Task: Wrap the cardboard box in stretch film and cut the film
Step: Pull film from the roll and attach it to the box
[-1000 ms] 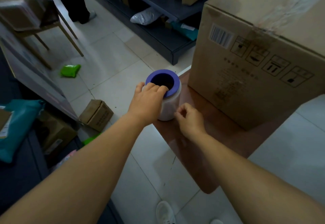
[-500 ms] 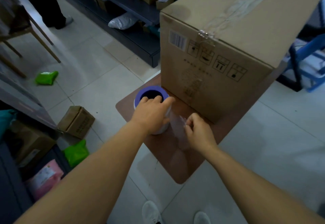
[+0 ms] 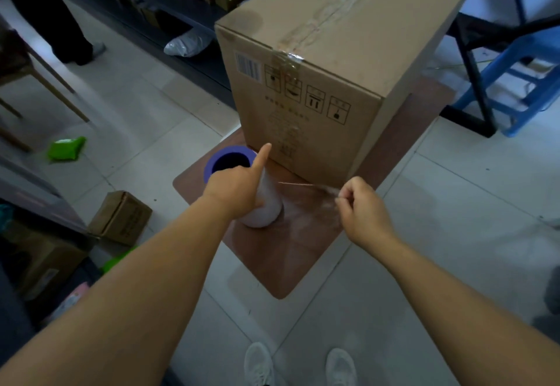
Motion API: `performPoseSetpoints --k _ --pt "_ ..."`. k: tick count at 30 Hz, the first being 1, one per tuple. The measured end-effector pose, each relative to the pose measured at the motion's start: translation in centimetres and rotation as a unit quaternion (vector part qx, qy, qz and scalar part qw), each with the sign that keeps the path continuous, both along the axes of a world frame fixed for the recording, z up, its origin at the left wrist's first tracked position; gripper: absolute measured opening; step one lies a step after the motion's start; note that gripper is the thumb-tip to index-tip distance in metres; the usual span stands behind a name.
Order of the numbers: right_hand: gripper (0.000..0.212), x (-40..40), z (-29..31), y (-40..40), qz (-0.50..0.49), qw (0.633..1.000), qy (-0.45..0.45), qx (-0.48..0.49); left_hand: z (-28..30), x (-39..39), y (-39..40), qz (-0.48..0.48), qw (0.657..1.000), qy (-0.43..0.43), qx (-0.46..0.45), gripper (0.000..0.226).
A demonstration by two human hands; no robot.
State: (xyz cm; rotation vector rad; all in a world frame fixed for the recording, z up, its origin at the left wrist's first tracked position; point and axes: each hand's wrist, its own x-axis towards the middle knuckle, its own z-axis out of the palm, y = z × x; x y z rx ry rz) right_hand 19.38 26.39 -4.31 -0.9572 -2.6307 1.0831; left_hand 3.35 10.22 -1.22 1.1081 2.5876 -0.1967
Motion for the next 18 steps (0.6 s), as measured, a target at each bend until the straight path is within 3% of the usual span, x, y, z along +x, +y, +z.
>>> performPoseSetpoints --k 9,14,18 --pt "0.009 1.7 2.0 3.6 -0.028 0.998 0.027 0.049 -0.5 1.5 3.3 0.046 0.999 -0.001 0.012 0.055" --pt "0.006 1.9 2.0 4.2 -0.069 0.996 0.019 0.050 0.2 2.3 4.8 0.011 0.994 -0.103 0.019 0.084" --pt "0.007 1.8 2.4 4.8 -0.080 0.995 0.033 0.044 0.7 2.6 5.4 -0.012 0.996 -0.086 0.005 0.085"
